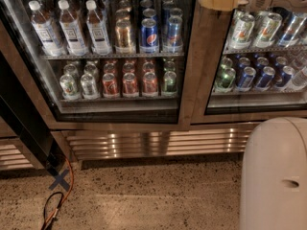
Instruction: Open left fridge door
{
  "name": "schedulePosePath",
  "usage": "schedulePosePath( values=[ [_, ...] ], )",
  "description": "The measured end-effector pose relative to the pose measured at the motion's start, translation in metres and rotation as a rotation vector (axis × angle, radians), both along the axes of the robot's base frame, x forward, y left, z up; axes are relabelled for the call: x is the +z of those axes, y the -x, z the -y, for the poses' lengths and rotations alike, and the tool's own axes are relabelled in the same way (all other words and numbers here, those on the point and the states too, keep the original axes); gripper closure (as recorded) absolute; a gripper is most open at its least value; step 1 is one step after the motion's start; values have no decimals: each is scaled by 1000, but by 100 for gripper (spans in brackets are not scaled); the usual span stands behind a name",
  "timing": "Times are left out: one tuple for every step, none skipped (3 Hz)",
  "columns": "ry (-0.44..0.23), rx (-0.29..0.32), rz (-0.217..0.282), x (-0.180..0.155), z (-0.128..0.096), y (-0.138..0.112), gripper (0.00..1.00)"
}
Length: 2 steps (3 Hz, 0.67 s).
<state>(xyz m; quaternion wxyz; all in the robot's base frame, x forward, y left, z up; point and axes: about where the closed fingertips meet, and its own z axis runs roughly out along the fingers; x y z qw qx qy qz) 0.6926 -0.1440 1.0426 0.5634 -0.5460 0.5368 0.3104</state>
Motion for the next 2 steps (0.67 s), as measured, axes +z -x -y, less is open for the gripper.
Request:
schedulePosePath(
  values=[
    [-4,10,12,-7,-13,-14,100],
    [-3,10,13,-6,-11,-13,100]
  ],
)
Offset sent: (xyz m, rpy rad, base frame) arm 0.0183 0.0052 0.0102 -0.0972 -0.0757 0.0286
